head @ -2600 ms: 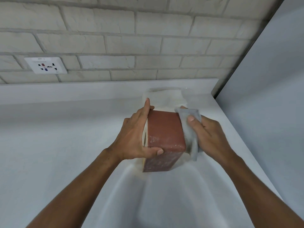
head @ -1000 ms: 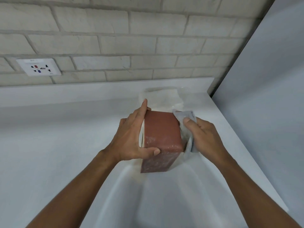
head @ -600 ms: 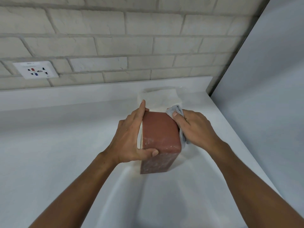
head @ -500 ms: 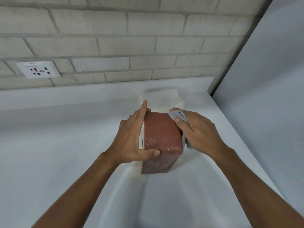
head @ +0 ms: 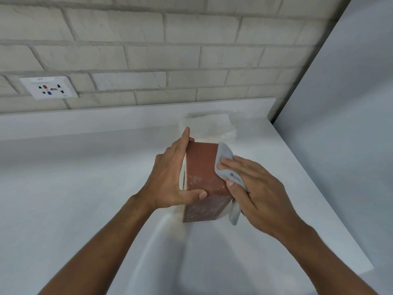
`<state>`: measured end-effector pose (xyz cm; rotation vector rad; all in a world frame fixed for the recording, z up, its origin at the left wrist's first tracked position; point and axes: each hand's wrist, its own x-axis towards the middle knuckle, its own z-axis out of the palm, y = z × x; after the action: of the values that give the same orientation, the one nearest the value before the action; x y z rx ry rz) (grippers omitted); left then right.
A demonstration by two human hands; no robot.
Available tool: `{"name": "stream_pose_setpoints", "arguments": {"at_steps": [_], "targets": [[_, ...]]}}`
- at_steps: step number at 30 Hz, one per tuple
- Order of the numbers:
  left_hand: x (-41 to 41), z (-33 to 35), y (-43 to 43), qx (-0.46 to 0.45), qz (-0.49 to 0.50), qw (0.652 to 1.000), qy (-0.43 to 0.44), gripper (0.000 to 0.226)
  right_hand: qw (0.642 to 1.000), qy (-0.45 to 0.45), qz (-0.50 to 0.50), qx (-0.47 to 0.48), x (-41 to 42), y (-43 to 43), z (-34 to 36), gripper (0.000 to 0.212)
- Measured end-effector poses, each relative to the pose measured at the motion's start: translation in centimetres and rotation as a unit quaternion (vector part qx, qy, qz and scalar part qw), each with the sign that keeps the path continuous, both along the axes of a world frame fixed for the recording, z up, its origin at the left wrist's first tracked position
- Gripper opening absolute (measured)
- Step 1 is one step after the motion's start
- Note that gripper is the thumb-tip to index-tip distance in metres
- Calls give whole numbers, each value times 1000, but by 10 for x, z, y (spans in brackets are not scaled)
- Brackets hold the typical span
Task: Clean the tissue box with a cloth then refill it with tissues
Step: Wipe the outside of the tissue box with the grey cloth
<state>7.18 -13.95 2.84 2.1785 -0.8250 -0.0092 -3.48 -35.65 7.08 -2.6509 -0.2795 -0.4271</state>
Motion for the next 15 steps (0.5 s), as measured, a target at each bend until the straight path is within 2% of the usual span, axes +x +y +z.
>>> {"name": "stream_pose_setpoints", "arguments": {"at_steps": [7,12,15], "targets": [[2,1,0,6,-12,1000,-6,139,999,8,-21,-40,6,2,2,46],[3,-3,1,12,-6,1000,-4,140,991,44,101,-72,-14,7,-4,49],[3,-2,2,21,-4,1000,-3,138,997,53,52,-36,-10,-8,0,47]]}}
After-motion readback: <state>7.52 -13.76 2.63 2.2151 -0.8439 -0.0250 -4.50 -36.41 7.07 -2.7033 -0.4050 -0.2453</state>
